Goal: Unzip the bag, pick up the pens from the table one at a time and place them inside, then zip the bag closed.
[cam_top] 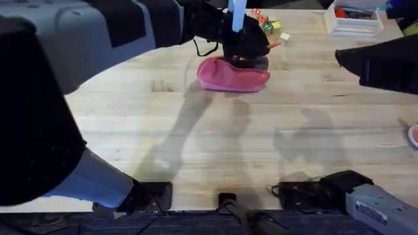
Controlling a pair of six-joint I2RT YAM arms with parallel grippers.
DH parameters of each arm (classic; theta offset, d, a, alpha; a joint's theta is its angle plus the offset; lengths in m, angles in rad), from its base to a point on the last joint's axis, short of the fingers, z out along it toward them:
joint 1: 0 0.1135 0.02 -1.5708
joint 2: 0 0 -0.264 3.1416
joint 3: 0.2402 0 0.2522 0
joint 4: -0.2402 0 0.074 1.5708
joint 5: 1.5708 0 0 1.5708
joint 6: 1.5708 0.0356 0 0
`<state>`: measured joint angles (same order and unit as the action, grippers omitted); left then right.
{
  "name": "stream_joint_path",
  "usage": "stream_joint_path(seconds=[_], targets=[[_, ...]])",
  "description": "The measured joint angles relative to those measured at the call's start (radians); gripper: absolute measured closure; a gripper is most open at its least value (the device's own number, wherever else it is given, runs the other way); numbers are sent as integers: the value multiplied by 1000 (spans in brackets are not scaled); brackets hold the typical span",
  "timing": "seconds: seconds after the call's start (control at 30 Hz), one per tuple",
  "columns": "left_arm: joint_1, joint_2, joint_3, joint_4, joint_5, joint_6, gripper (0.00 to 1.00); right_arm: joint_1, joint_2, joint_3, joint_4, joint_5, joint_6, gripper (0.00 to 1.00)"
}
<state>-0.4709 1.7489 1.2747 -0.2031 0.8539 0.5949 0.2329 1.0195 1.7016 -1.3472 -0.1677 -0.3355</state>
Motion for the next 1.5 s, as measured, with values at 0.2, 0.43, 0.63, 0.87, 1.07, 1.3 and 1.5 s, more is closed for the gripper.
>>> stream_joint_path(seconds=[0.2, 0.43, 0.63, 0.87, 1.07, 1.3, 1.5], targets=[[0, 8, 0, 61, 12, 27, 958, 0, 1, 0, 0, 0, 0, 4], [0, 17, 0, 28, 15, 38, 958, 0, 14, 0, 5, 0, 0, 3], [0, 87, 2, -21, -14, 41, 958, 0, 50, 0, 7, 0, 0, 3], [13, 122, 3, -143, -139, 44, 958, 0, 92, 0, 7, 0, 2, 4], [43, 122, 3, -219, -268, 45, 958, 0, 103, 0, 7, 0, 3, 4], [55, 122, 10, -236, -306, 45, 882, 0, 103, 0, 7, 0, 3, 4], [57, 122, 10, -246, -320, 52, 143, 0, 103, 0, 6, 0, 3, 4]])
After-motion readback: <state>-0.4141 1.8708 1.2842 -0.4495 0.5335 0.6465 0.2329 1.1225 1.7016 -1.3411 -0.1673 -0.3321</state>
